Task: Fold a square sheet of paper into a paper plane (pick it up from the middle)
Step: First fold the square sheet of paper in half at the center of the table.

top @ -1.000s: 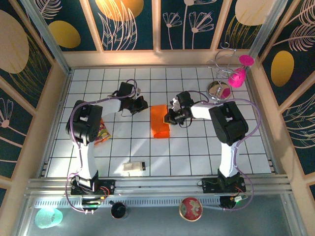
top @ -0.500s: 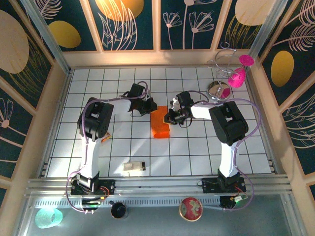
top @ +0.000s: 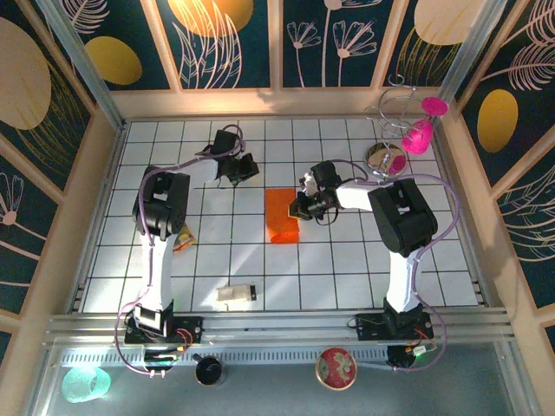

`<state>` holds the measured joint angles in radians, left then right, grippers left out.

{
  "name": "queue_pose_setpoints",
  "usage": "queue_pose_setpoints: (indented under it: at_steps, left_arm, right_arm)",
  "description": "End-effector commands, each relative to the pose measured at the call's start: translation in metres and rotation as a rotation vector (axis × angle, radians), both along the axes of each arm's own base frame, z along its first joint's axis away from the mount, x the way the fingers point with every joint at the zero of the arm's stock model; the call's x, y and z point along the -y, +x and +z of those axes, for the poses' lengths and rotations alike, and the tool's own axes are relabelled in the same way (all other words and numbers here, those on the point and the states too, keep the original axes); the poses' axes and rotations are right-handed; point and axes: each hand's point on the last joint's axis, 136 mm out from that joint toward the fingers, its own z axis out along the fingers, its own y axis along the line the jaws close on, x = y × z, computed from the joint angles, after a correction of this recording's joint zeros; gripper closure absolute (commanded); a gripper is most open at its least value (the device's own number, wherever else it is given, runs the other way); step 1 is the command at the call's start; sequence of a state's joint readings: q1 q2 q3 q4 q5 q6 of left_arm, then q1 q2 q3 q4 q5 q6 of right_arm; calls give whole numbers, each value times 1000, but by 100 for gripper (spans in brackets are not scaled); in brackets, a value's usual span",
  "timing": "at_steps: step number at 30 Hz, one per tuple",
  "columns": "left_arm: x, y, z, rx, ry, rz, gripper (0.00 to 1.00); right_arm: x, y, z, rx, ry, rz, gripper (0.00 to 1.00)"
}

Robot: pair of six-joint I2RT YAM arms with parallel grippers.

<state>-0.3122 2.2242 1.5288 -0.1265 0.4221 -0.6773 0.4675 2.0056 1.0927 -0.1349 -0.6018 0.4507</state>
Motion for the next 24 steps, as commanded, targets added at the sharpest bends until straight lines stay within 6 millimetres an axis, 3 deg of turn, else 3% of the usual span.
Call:
queue_pose_setpoints:
  at_steps: [1, 4, 7, 10, 13, 19, 24]
  left_arm:
    - [23, -31, 42, 28, -84, -50, 97]
    - [44, -71, 46, -6, -128, -92, 97]
    - [63, -110, 35, -69, -168, -125, 97]
    - [69, -135, 20, -131, -183, -135, 98]
    - [68, -148, 5, -170, -173, -132, 98]
    - [57, -153, -19, -219, -86, -117, 99]
    - [49, -157, -35, -249, -37, -111, 99]
  right_arm:
    - [96, -80, -110, -278, -515, -37, 100]
    - [93, -76, -107, -271, -507, -35, 100]
    - [91, -74, -104, -266, -499, -33, 100]
    - [88, -71, -101, -259, -485, -31, 100]
    - [83, -66, -96, -249, -465, -32, 100]
    - [69, -50, -78, -212, -406, -44, 100]
    - [38, -17, -34, -120, -264, -48, 100]
